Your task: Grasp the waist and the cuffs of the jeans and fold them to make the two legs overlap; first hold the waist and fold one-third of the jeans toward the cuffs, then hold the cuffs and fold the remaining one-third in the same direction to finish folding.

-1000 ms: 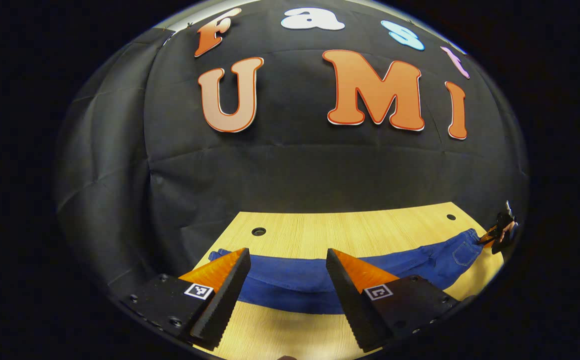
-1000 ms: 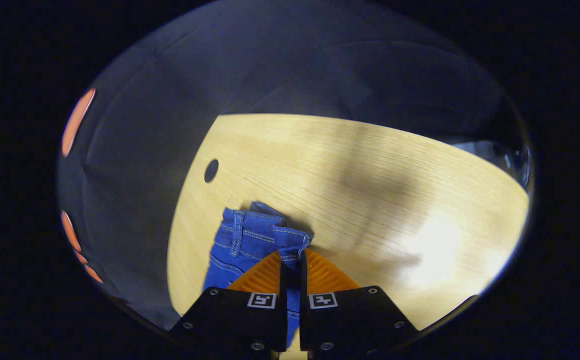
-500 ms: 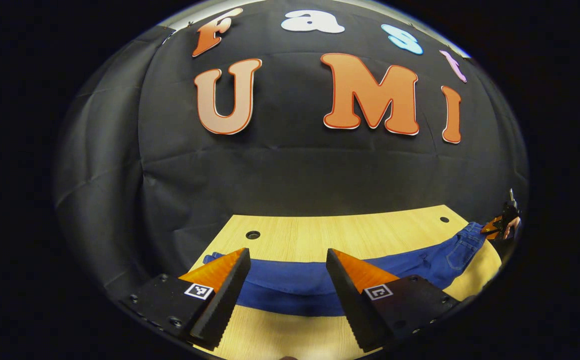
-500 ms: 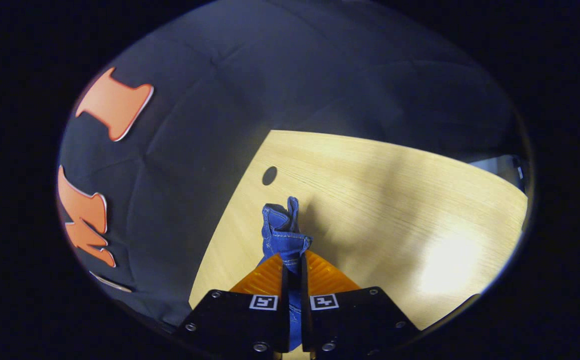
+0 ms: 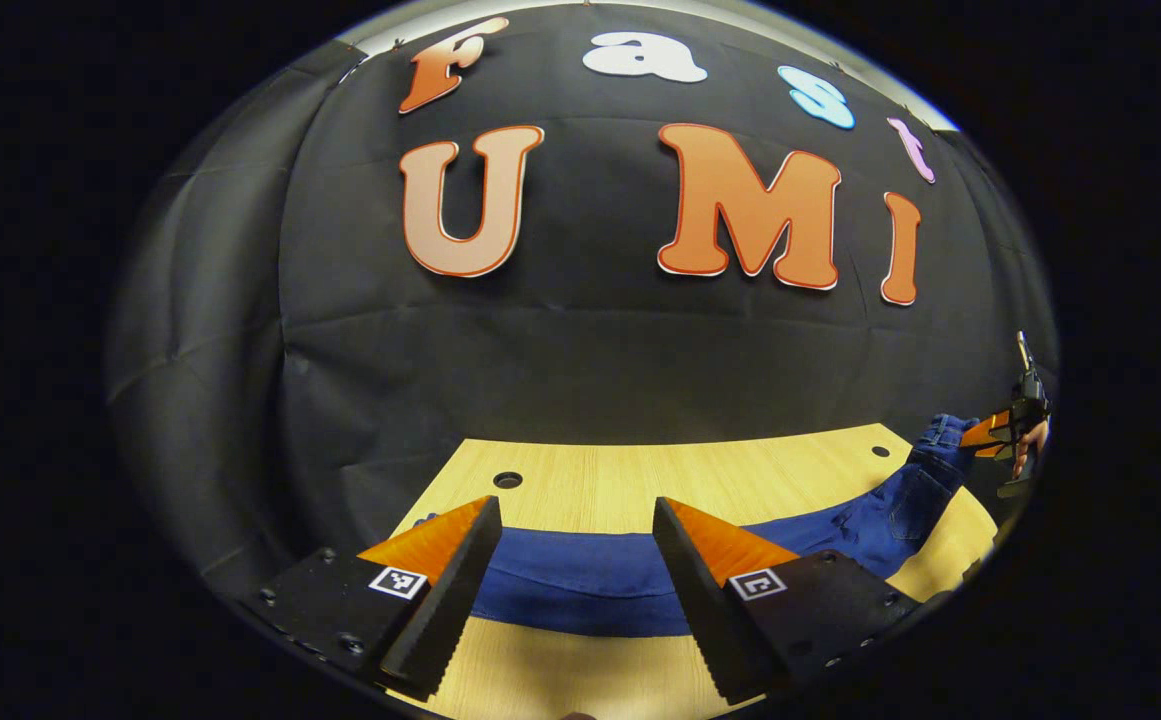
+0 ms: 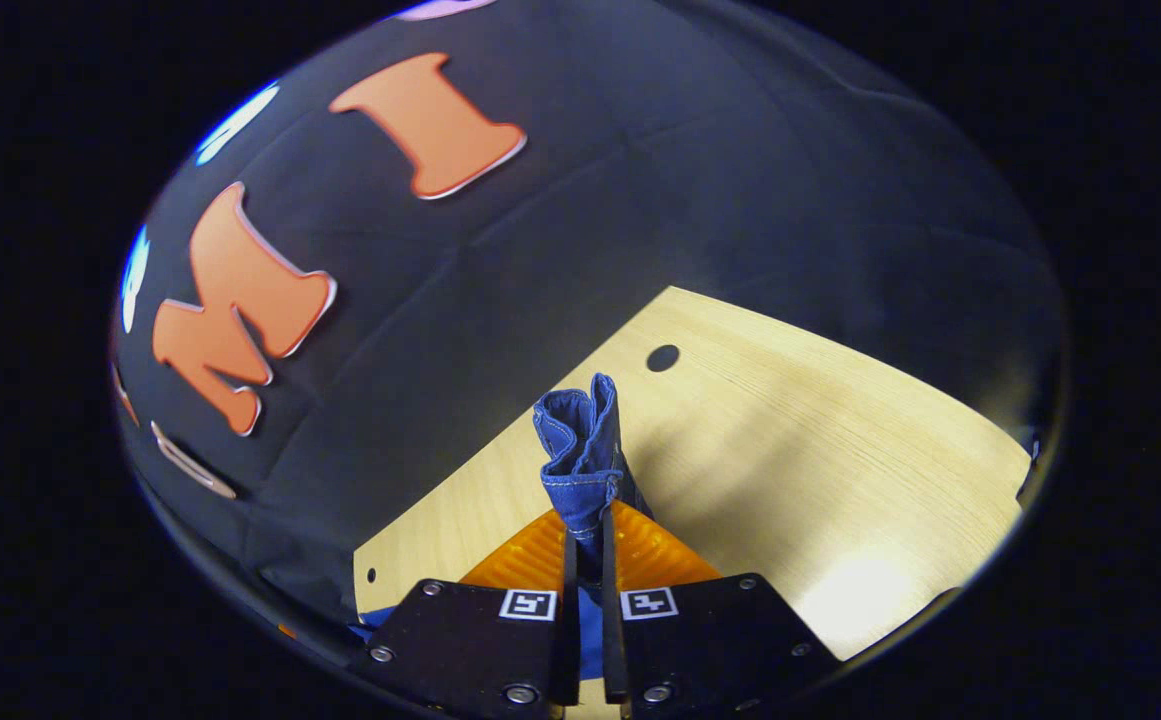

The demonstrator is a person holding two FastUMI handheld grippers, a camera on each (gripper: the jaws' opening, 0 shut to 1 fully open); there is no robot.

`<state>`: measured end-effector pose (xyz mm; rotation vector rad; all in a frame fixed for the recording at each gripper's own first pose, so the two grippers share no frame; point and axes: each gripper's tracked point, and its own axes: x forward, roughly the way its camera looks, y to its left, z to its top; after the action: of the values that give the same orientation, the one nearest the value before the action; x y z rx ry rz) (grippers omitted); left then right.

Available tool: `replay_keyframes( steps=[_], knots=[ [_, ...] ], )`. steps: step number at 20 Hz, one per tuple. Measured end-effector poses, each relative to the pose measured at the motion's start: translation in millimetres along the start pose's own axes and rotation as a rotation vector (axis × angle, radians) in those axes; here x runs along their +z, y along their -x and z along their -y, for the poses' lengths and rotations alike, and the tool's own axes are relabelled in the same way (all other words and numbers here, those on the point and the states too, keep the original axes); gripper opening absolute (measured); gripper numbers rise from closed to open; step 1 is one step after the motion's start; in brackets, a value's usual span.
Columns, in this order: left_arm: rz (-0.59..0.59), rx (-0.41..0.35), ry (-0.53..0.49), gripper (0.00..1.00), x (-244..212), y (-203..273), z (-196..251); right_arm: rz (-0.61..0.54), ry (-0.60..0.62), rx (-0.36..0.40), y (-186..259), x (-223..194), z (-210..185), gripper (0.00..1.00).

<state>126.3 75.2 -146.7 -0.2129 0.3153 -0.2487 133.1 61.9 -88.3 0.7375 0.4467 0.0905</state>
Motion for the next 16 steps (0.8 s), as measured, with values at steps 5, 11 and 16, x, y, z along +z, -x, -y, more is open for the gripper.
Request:
replay_keyframes(
  steps=[5, 11, 16],
  knots=[
    [0.009, -0.003, 0.009, 0.94, 0, 0, -22, -0.009, 0.17, 0.043, 7, -31, -65, 0.09],
    [0.001, 0.006, 0.037, 0.94, -9, -4, -53, -0.046, 0.222, 0.112, 13, -72, -124, 0.09],
    [-0.02, 0.023, 0.05, 0.94, -19, -10, -80, -0.069, 0.259, 0.172, 6, -112, -185, 0.09]
  ],
)
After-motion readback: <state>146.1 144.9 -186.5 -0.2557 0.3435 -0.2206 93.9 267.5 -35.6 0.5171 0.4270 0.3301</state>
